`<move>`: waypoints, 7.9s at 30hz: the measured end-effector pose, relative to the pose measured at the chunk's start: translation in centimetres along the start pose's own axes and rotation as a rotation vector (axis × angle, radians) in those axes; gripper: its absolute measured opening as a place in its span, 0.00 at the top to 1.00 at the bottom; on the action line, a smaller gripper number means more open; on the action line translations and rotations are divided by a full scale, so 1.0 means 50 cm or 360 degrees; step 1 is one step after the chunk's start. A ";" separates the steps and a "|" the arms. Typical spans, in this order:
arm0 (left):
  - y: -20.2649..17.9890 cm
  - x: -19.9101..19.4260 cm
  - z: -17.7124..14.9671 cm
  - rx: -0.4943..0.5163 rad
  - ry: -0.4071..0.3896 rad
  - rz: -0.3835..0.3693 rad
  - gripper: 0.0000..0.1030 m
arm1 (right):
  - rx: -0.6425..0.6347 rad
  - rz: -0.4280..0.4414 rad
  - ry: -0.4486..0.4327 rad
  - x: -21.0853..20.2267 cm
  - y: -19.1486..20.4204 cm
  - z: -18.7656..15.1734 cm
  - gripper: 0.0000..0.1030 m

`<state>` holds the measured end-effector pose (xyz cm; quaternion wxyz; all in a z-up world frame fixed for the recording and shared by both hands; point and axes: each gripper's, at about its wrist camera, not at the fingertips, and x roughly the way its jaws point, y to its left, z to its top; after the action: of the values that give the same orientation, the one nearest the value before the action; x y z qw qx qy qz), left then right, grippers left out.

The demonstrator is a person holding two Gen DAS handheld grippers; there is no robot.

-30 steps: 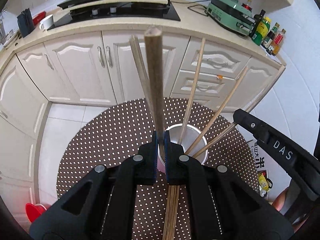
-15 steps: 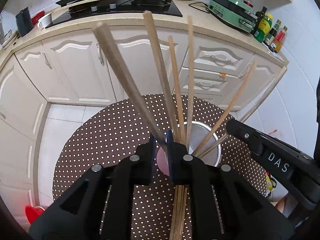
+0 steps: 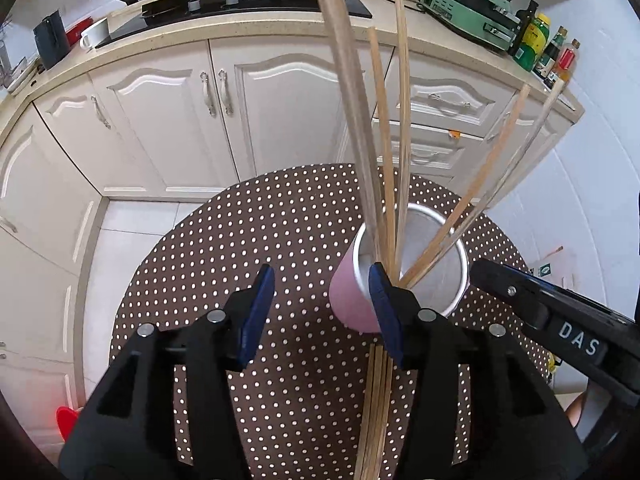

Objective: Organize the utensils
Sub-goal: 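Lower the chopsticks into the pink cup and open both tools, then withdraw both open tools and move down to the remaining chopsticks, then grasp a chopstick with the right tool while the left tool grasps another, then lift both held chopsticks upright and carry them over the pink cup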

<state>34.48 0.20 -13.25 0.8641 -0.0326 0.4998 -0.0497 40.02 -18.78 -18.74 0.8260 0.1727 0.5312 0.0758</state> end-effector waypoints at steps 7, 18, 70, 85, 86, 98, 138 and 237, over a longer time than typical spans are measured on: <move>-0.006 -0.013 -0.032 0.0035 0.0012 0.0020 0.51 | 0.0011 -0.0022 0.0021 -0.016 -0.019 -0.035 0.52; -0.013 -0.043 -0.090 0.0066 0.0035 0.0023 0.47 | 0.0001 -0.0084 0.0032 -0.054 -0.035 -0.092 0.42; 0.065 0.038 -0.348 0.0121 0.0436 0.0071 0.40 | -0.0178 -0.0317 0.0500 0.116 0.106 -0.369 0.39; 0.134 0.076 -0.314 0.0121 0.0462 0.0078 0.40 | -0.0215 -0.0461 0.0477 0.196 0.207 -0.362 0.33; 0.132 0.075 -0.311 0.0124 0.0462 0.0077 0.40 | -0.0214 -0.0467 0.0482 0.198 0.209 -0.362 0.33; 0.140 0.097 -0.279 0.0128 0.0467 0.0077 0.38 | -0.0254 -0.0565 0.0451 0.238 0.253 -0.356 0.44; -0.134 0.142 -0.254 0.0403 0.0464 0.0207 0.26 | 0.0027 -0.0073 0.0384 0.151 0.005 -0.266 0.96; -0.037 -0.245 0.069 -0.0018 -0.0257 -0.0160 0.94 | -0.0114 0.0130 -0.0496 -0.250 0.058 0.043 0.95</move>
<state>31.31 -0.15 -0.81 0.8978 -0.0664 0.4265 -0.0875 36.80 -20.40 -6.22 0.9002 0.1744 0.3862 0.1005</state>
